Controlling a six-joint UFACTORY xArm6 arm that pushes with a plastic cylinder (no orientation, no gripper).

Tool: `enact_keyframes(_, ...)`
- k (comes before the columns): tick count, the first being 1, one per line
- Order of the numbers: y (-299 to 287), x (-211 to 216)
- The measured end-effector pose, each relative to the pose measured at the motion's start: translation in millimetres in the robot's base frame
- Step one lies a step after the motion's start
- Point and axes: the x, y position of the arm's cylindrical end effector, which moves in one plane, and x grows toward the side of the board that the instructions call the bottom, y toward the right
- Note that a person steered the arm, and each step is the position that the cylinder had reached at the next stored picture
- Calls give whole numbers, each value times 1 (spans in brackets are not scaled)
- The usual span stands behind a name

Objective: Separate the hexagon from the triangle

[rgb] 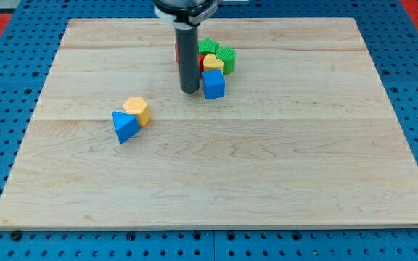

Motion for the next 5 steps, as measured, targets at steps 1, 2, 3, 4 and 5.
enact_keyframes(1,16,43)
enact_keyframes(2,53,34)
enact_keyframes(3,58,-4)
enact_keyframes(4,62,13)
enact_keyframes(5,31,100)
